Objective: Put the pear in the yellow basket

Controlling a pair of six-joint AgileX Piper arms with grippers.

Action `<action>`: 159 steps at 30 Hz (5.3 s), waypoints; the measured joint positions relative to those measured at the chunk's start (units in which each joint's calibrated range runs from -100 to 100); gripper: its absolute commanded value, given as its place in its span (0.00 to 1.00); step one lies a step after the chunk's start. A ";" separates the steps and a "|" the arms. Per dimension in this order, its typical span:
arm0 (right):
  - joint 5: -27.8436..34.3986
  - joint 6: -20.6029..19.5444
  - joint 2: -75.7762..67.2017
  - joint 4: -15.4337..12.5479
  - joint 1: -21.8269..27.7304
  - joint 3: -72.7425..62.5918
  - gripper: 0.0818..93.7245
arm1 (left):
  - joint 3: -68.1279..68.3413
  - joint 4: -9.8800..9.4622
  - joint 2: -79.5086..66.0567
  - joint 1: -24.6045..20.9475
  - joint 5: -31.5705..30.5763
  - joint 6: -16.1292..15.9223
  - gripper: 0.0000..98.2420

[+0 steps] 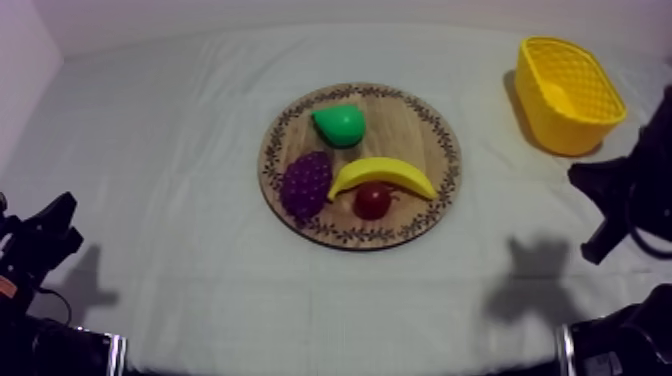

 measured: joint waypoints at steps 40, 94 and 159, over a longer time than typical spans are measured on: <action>49.94 16.80 79.49 0.41 -9.55 -94.74 0.11 | 0.00 0.00 0.00 0.00 0.00 0.00 0.00; 46.37 14.06 116.30 -0.90 -10.27 -109.84 0.89 | 0.00 0.00 0.00 0.00 0.00 0.00 0.00; 50.95 -3.07 74.51 1.81 -0.60 -103.39 0.31 | 0.00 0.00 0.00 0.00 0.00 0.00 0.00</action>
